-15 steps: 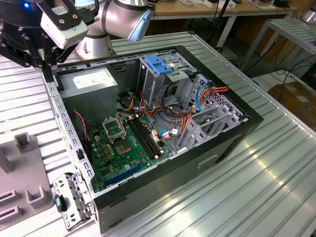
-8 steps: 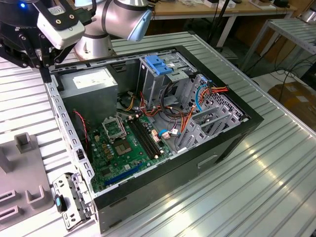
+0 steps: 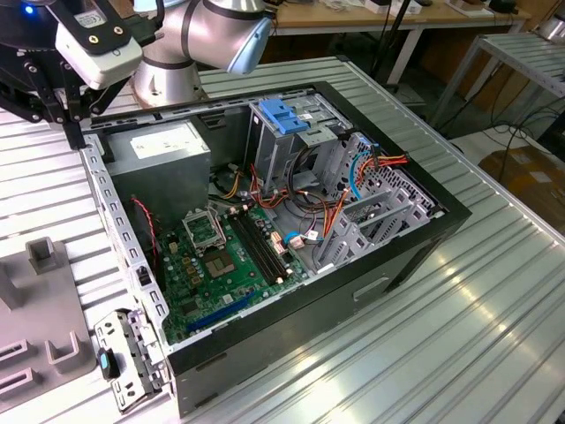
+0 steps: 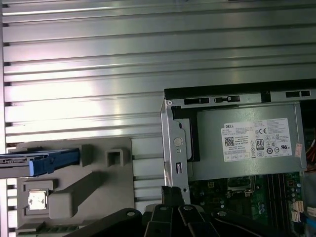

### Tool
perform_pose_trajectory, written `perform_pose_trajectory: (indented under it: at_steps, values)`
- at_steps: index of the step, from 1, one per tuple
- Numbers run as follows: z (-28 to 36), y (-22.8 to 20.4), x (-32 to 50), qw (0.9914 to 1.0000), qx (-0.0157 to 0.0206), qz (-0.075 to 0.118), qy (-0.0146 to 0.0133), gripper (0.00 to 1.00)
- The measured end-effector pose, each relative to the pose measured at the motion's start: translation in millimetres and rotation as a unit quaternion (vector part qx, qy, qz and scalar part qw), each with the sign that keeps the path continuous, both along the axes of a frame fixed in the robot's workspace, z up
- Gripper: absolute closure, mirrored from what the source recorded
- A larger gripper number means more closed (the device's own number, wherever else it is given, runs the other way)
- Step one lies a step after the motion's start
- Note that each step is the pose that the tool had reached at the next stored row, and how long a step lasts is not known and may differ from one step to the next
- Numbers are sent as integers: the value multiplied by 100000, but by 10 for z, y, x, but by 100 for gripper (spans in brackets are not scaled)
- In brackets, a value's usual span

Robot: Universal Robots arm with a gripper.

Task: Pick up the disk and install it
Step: 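Reach for the disk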

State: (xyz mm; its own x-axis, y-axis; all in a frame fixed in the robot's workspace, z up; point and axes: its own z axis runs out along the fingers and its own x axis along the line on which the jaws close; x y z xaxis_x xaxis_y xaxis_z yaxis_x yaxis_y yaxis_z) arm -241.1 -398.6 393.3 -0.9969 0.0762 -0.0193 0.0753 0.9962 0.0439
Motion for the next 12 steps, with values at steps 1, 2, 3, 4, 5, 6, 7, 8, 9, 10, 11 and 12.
perform_pose_trajectory:
  at_steps: [1, 2, 3, 4, 5, 6, 7, 8, 9, 10, 11, 12]
  values:
    - [-1, 4, -12, 100000, 6, -3, -3, 89]
    - [-1, 11, -22, 100000, 5, -4, -4, 89]
    - [0, 17, -32, 100000, 6, -4, -2, 89]
    - [0, 24, -42, 100000, 5, -4, -1, 89]
    - [0, 30, -50, 100000, 7, -1, -2, 89]
    - [0, 37, -60, 100000, 7, 1, -2, 89]
    - [0, 42, -68, 100000, 5, 1, 2, 89]
    - [0, 47, -78, 100000, 4, 2, 1, 89]
    - [0, 51, -90, 100000, 6, 2, -1, 89]
    - [0, 57, -107, 100000, 4, 2, 1, 89]
    - [0, 60, -125, 100000, 9, 0, -2, 89]
    - [0, 62, -138, 100000, 8, -1, -2, 89]
